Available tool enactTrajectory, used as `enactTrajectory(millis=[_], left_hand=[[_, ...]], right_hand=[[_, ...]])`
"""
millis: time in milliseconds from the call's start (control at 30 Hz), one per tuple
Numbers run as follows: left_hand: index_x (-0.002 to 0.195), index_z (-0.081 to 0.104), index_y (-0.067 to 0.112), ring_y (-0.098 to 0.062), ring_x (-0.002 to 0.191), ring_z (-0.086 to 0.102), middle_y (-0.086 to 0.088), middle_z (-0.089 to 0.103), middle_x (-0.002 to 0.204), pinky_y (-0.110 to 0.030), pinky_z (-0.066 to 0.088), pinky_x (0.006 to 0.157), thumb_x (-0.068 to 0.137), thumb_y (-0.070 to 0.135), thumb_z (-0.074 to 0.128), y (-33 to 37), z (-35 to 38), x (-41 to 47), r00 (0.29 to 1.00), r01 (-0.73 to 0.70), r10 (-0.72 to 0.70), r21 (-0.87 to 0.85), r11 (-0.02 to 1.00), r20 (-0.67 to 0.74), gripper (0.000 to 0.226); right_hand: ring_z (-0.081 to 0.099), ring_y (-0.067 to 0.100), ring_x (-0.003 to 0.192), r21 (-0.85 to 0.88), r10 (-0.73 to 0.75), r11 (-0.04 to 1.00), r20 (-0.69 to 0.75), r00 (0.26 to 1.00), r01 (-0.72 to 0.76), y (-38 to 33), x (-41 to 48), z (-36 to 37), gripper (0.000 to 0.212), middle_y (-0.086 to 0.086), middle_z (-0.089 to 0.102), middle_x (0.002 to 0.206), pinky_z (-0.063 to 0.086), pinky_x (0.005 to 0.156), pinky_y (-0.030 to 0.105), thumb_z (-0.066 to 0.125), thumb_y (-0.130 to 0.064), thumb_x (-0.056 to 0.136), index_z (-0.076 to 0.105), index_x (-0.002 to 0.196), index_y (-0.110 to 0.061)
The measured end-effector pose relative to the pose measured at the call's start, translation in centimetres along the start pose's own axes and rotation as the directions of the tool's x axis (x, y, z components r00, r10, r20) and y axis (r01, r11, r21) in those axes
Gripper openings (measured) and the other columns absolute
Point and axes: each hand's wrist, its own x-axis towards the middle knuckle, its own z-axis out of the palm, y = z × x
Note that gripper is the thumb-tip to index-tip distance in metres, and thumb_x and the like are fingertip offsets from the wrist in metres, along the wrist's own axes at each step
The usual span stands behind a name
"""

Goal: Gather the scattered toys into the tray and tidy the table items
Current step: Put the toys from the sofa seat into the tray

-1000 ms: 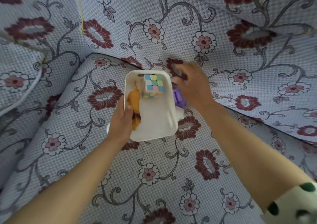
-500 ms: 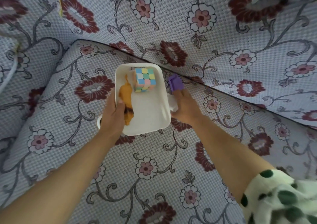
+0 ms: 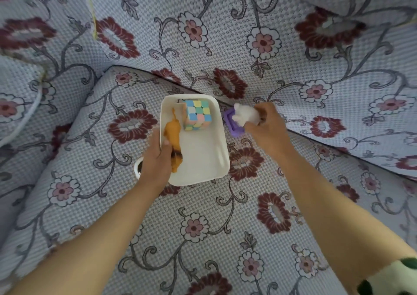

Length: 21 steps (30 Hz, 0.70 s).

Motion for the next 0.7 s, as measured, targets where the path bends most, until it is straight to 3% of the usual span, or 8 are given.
enactTrajectory(millis=[100,167,267,333,400,467,633,700], left_hand=[[0.123,0.045,0.037,0.014,0.079,0.056,0.016,0.059,0.098,0.0,0.04,0.058,0.103,0.033,0.031,0.5,0.4,-0.4,1.0,0.002,-0.001,-0.016,1.0,0.024,0.025],[0.115,0.045,0.037,0.019,0.079,0.054,0.015,0.058,0.097,-0.006,0.042,0.066,0.103,0.03,0.032,1.0,0.8,-0.6,1.0,-0.006,0.006,-0.009,1.0,0.029,0.019],[0.128,0.048,0.029,0.002,0.106,0.055,0.002,0.06,0.118,-0.031,0.046,0.094,0.103,0.028,0.033,1.7,1.0,-0.8,0.998,-0.009,0.011,-0.034,0.999,0.057,0.03],[0.137,0.044,0.023,-0.012,0.12,0.053,-0.007,0.057,0.129,-0.04,0.042,0.103,0.102,0.03,0.032,2.0,1.1,-1.0,0.998,-0.011,0.013,-0.031,0.999,0.068,0.037],[0.143,0.038,0.015,-0.027,0.128,0.047,-0.013,0.051,0.137,-0.048,0.037,0.107,0.102,0.032,0.032,2.1,1.0,-1.1,0.997,-0.001,0.002,-0.02,1.0,0.072,0.045],[0.145,0.034,0.015,-0.028,0.13,0.044,-0.013,0.048,0.141,-0.048,0.036,0.109,0.102,0.033,0.032,2.1,1.0,-1.3,0.997,0.003,-0.001,-0.024,1.0,0.081,0.047],[0.146,0.032,0.014,-0.026,0.13,0.045,-0.012,0.049,0.14,-0.044,0.036,0.109,0.102,0.031,0.029,2.2,0.4,-1.7,0.991,-0.07,0.073,-0.032,0.997,0.116,0.047],[0.143,0.037,0.02,-0.009,0.124,0.049,-0.005,0.055,0.133,-0.029,0.04,0.105,0.103,0.027,0.029,2.2,0.3,-1.8,0.989,-0.087,0.092,-0.046,0.995,0.119,0.041]], right_hand=[[0.058,0.012,0.093,0.073,-0.116,0.991,0.033,0.993,0.114,-4.2,-0.1,-2.0,0.044,-0.002,0.058,0.113,0.047,0.067,0.017,0.067,-0.016,0.075,0.056,0.117,-0.025],[0.056,0.009,0.099,0.065,-0.234,0.972,0.121,0.965,0.227,-7.2,-0.4,-2.4,0.049,-0.001,0.057,0.118,0.048,0.075,0.015,0.066,-0.014,0.073,0.058,0.12,-0.026],[0.053,0.005,0.095,0.0,-0.384,0.918,0.252,0.888,0.397,-11.0,-1.0,-1.8,0.05,-0.005,0.055,0.112,0.043,0.078,0.012,0.068,-0.015,0.07,0.059,0.119,-0.023],[0.05,0.005,0.091,-0.073,-0.437,0.872,0.329,0.837,0.484,-12.6,-1.0,-1.0,0.05,-0.005,0.054,0.108,0.04,0.074,0.014,0.07,-0.017,0.068,0.055,0.116,-0.018],[0.052,0.013,0.094,-0.159,-0.445,0.829,0.393,0.805,0.536,-13.5,-0.9,0.0,0.051,-0.004,0.056,0.107,0.045,0.076,0.026,0.072,-0.022,0.067,0.052,0.113,-0.015],[0.053,0.02,0.093,-0.234,-0.445,0.783,0.437,0.782,0.576,-13.8,-0.6,0.8,0.049,0.001,0.057,0.104,0.046,0.075,0.035,0.073,-0.025,0.067,0.052,0.109,-0.014],[0.053,0.023,0.092,-0.307,-0.463,0.718,0.458,0.759,0.624,-13.6,0.0,2.7,0.04,0.006,0.059,0.103,0.044,0.078,0.037,0.066,-0.025,0.073,0.055,0.109,-0.012],[0.054,0.024,0.091,-0.318,-0.467,0.72,0.436,0.769,0.617,-13.4,0.1,3.2,0.036,0.008,0.059,0.101,0.043,0.077,0.036,0.065,-0.026,0.076,0.057,0.108,-0.011]])
